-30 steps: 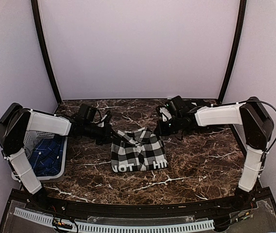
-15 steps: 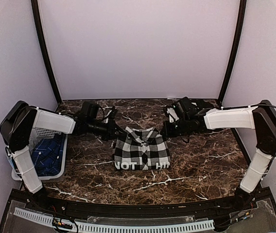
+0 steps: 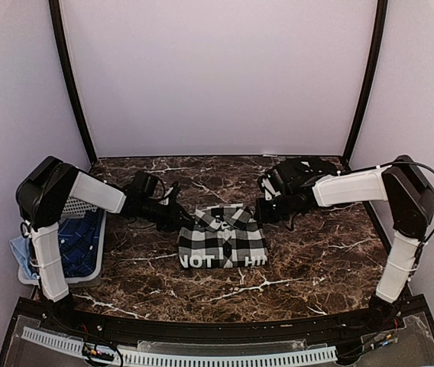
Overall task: Fold and stack the long sleeve shirts
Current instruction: Adjust the square-folded shirt at the center of the board, then smooth out the square-folded shirt at the center of the board.
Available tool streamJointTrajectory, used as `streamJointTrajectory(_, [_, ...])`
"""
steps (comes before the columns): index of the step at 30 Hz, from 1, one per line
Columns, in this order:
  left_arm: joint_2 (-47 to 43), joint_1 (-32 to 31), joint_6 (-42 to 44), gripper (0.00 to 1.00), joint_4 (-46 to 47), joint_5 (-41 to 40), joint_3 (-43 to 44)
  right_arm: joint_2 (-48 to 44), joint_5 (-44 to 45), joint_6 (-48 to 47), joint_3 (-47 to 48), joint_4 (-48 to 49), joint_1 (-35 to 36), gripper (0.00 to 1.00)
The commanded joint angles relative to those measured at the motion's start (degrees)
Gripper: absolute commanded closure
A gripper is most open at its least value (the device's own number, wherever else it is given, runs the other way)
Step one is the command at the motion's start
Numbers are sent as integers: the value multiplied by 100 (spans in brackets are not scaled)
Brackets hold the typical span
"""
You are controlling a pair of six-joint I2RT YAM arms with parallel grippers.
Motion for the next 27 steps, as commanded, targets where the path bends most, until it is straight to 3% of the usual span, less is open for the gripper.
streamJointTrajectory(1, [-533,9,256,75,-636,-743,136,1,221,67,116,-40,-32,88])
streamJointTrajectory(6, [-1178,9,544,56,-1549,-1986,214,-195,424,34,268,-368,-36,75])
streamJointTrajectory(11, [-1594,2,772,54,-2233,-2745,371,-431,782,38,510,-711,50,71])
streamJointTrajectory(18, [-2082,-228,738,69,-2325,-2350,276,-465,737,67,756,-700,388,71])
streamJointTrajectory(22, [-1877,-431,557,83,-2061,-1928,148,-106,569,82,1034,-676,508,71])
streamJointTrajectory(27, [-1341,-529,482,91,-1842,-1878,60,332,471,49,1290,-595,584,71])
